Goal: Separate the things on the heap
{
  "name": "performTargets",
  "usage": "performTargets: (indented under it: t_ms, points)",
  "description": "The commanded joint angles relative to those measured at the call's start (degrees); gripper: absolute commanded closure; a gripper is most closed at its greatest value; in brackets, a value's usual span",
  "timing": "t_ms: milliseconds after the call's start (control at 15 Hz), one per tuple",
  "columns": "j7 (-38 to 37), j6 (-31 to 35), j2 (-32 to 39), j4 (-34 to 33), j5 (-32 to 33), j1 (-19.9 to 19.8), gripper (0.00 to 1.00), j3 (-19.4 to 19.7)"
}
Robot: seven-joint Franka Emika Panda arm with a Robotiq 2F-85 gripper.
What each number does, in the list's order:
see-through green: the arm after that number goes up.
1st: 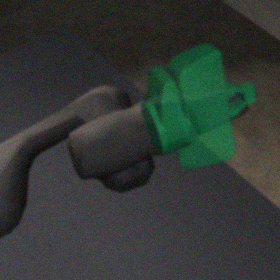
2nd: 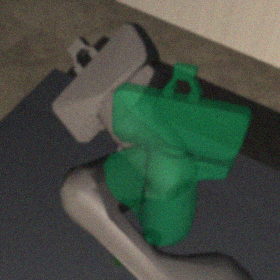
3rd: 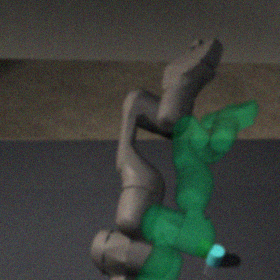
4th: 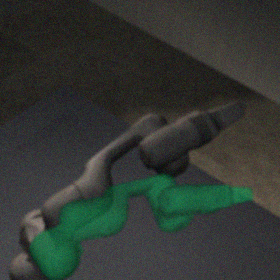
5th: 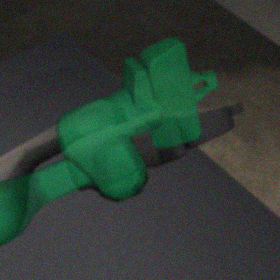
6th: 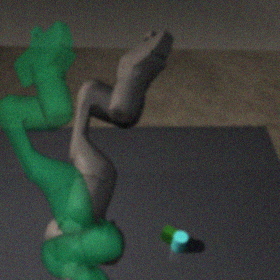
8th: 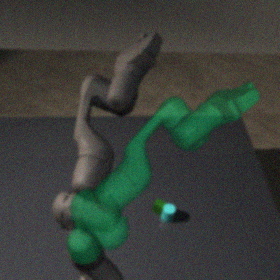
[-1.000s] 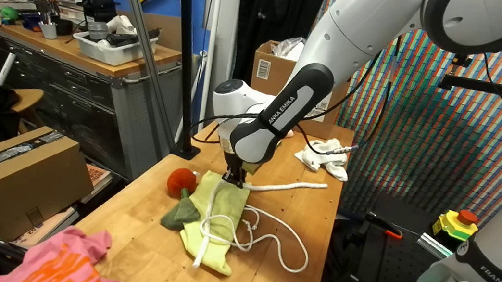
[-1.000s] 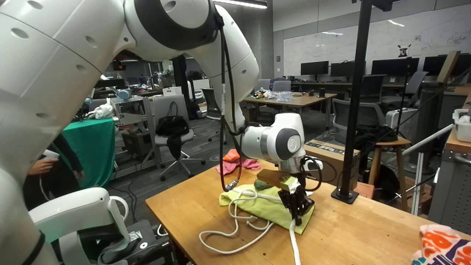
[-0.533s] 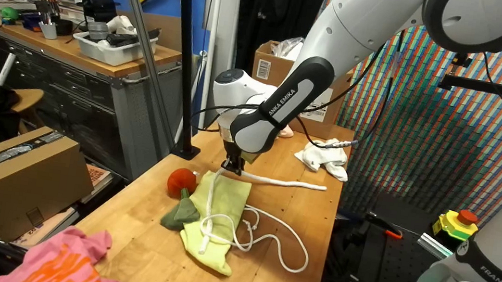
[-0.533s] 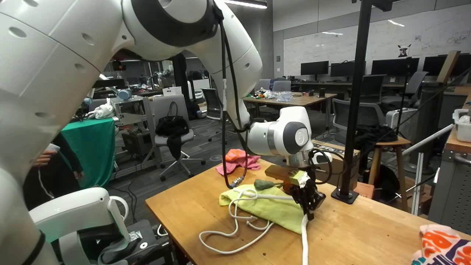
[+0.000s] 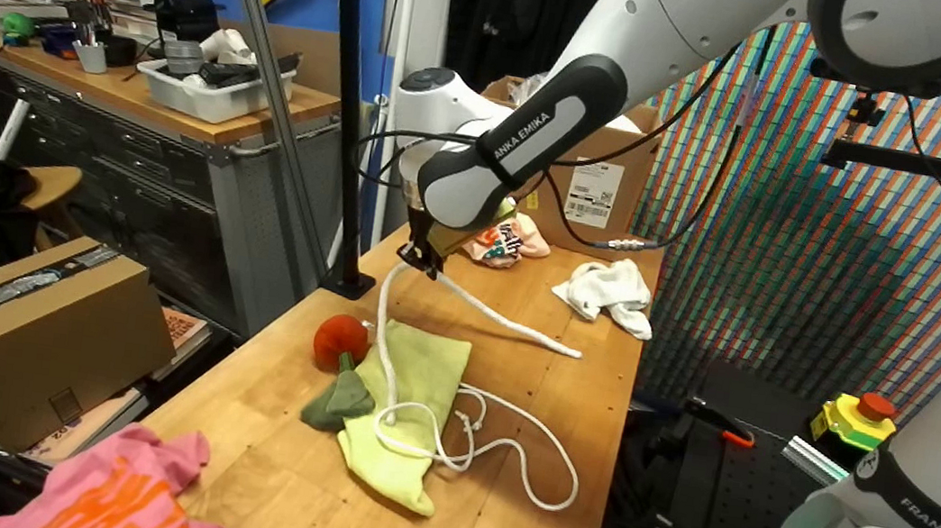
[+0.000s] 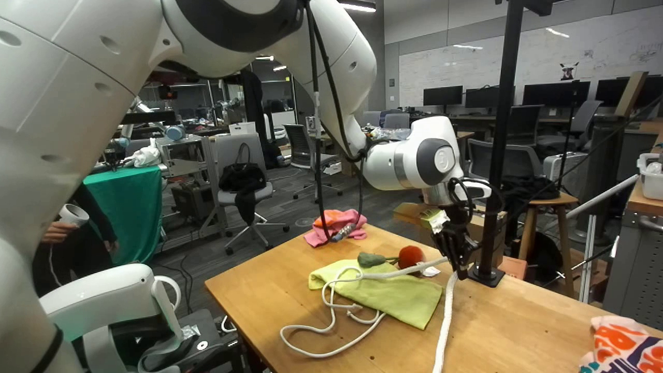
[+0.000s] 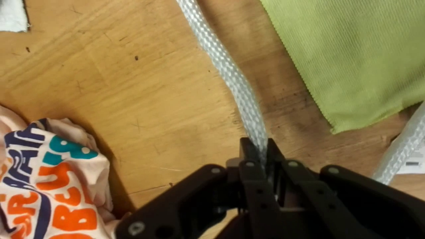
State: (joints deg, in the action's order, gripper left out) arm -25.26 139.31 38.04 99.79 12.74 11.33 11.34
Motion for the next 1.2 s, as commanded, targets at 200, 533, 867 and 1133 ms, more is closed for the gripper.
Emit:
performTargets:
  t_ms: [200, 533, 867, 1133]
  points:
    - [-8.7, -10.8, 3.4, -7.9, -1.6, -1.2, 0.93, 1.3]
    - [-13.8, -17.1, 6.3, -12.1, -3.3, -4.3, 0.94, 1.1]
    - [-15.9, -22.7, 8.5, -15.3, -6.5, -6.9, 0.94, 0.6]
    - [-18.9, -27.7, 10.6, -17.8, -8.3, -8.3, 0.94, 0.7]
